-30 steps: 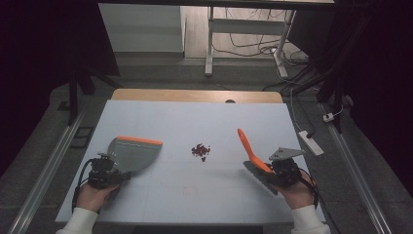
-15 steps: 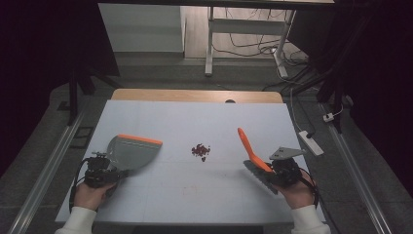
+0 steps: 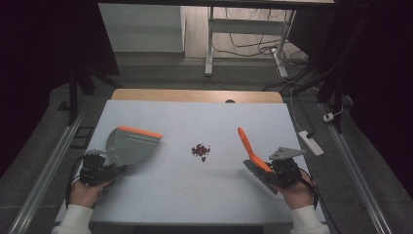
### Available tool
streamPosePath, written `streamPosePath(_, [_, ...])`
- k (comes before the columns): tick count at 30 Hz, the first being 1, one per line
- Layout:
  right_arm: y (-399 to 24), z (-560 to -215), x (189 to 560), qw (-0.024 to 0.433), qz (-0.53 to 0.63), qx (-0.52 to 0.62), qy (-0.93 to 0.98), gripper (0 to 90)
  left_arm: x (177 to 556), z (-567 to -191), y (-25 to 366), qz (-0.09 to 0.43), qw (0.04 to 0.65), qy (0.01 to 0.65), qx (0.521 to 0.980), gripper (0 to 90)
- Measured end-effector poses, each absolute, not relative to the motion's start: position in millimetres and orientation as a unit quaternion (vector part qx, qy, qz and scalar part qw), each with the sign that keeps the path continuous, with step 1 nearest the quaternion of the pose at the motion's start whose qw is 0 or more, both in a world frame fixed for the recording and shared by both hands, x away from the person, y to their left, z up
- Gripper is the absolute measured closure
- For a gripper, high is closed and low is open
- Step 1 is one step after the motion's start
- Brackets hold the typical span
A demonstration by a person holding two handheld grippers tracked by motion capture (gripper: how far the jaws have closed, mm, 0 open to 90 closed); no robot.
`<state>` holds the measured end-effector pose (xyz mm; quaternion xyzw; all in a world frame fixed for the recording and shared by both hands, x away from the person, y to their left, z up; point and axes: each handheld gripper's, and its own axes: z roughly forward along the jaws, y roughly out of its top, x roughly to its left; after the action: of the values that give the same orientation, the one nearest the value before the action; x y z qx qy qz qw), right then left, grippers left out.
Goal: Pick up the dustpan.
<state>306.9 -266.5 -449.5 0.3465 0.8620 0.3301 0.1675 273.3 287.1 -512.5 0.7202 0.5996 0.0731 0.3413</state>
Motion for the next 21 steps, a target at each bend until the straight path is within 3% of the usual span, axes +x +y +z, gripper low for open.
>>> streamPosePath(21, [-269,-449,307,0.186,0.326,0.357,0.856,70.3,304,-508,288,0.08,0.391,0.513,0.76,61.7])
